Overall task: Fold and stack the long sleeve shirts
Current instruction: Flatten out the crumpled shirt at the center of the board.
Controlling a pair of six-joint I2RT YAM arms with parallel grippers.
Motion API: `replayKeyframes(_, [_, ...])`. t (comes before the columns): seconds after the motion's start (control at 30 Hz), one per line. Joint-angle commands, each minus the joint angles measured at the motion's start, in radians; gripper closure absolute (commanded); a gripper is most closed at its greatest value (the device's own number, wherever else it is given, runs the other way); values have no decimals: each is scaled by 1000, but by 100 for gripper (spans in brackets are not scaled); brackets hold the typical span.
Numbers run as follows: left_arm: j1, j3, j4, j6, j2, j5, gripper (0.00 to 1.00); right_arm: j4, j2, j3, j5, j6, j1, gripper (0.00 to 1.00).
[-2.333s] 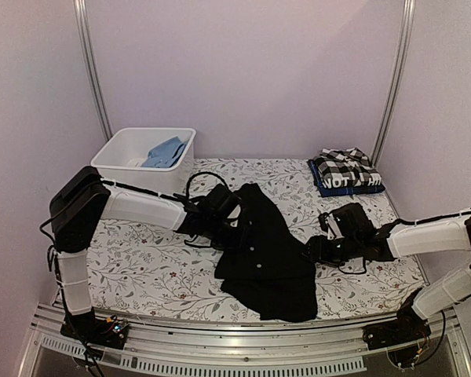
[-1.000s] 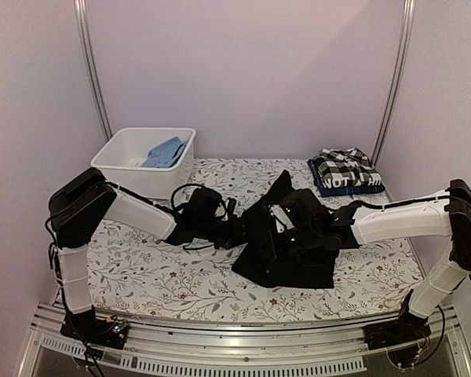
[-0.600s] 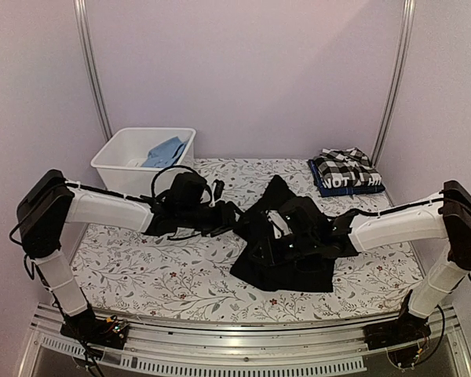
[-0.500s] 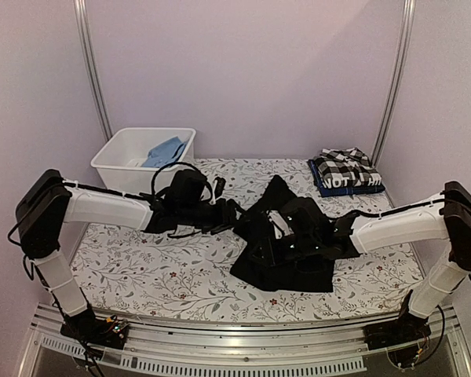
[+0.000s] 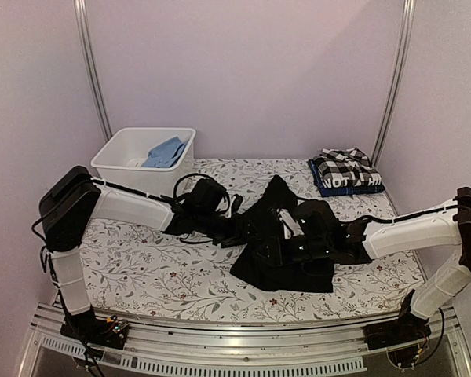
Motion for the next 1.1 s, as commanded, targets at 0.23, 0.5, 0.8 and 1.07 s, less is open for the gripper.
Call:
replayKeyframes(0.23, [-37,25,-13,6,-1,33,100,-103,-160,32,41,-30,-146,33])
replayKeyframes(0.5, [-37,5,-179,78,-117,-94,100,-139,-89,55,-26,-72,-422,38])
replayKeyframes(0.8, [-39,18,-226,120,-138,-117,100,-77,246,215,-97,-101,-474,47])
replayKeyframes(1.07, [-39,36,-238,140,-133,-116,100,-39,443,341,-136,-37,-450,48])
